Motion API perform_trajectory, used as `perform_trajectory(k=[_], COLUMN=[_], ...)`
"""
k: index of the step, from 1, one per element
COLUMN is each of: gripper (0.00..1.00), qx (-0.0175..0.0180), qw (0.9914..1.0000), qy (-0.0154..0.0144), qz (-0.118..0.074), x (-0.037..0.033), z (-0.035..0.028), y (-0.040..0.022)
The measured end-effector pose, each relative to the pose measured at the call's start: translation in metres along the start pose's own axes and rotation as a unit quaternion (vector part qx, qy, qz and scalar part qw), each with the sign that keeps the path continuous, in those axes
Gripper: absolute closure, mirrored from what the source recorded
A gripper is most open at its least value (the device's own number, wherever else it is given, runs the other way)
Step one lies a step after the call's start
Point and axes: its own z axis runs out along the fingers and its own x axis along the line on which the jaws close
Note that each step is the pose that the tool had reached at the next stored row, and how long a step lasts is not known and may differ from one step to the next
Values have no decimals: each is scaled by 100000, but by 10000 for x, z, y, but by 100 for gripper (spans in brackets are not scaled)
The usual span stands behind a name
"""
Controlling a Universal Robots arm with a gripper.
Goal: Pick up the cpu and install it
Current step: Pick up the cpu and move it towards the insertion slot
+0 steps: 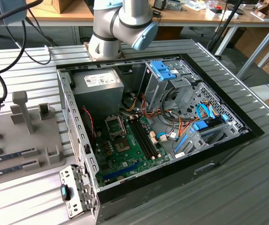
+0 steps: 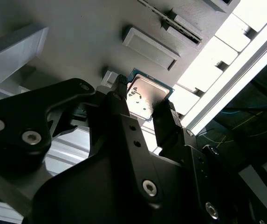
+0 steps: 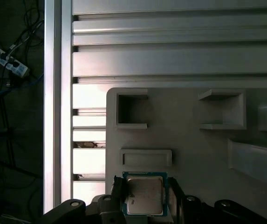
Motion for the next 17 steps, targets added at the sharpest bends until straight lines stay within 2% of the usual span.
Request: perform_trajectory(k=[17], gripper=[53], qx=[-208], qw=[100000], qy=[8], qz=[-6], x=[4], z=[-102], y=[2])
